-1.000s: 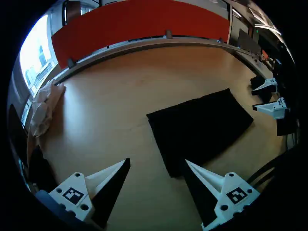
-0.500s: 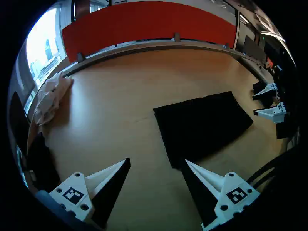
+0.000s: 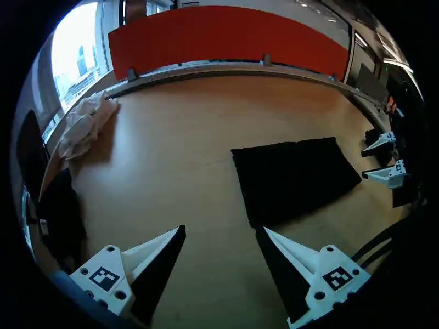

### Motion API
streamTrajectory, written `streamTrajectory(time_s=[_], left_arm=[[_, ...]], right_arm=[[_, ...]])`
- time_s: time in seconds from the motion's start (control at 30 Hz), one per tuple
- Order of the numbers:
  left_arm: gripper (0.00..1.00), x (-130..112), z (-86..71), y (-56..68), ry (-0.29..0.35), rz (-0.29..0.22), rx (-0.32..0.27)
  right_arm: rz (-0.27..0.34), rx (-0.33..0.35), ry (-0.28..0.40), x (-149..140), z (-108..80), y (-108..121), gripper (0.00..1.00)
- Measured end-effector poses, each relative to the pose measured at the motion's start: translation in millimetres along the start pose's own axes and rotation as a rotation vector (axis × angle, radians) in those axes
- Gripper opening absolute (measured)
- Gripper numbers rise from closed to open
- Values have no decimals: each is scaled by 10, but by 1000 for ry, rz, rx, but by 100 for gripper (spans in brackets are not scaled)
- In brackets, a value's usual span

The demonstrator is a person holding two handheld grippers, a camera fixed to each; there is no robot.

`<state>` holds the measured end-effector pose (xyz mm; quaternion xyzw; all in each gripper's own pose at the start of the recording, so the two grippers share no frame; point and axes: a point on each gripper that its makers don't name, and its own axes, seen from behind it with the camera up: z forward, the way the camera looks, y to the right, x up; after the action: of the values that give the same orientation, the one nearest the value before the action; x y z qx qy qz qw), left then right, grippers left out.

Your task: Fold towel

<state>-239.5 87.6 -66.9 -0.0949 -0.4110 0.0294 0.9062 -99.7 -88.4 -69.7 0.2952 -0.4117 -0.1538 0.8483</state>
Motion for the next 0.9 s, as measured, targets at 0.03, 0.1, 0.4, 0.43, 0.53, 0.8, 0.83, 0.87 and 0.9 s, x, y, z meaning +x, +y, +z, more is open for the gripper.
streamTrajectory(time_s=[0.03,0.1,0.4,0.43,0.53,0.8,0.83,0.87,0.9], left_arm=[[95,-12,-10,-6,2,-5,1],[95,-35,-30,-17,7,-15,3],[95,-59,-102,-53,57,-24,9],[95,-63,-110,-52,63,-26,9],[95,-78,-135,-49,81,-32,8],[95,-152,-205,-26,120,-54,10],[95,-157,-218,-27,127,-59,11],[95,-163,-230,-29,133,-64,12],[95,-169,-245,-33,140,-69,14]], right_arm=[[-3,3,-2,-6,4,-7,93],[-10,9,-6,-20,12,-20,93],[-51,36,-24,-104,40,-70,91],[-54,39,-28,-117,42,-76,91],[-62,46,-37,-154,51,-94,89],[-78,71,-62,-239,82,-130,75],[-79,74,-66,-246,85,-134,73],[-80,77,-69,-252,87,-137,72],[-81,80,-72,-259,89,-139,70]])
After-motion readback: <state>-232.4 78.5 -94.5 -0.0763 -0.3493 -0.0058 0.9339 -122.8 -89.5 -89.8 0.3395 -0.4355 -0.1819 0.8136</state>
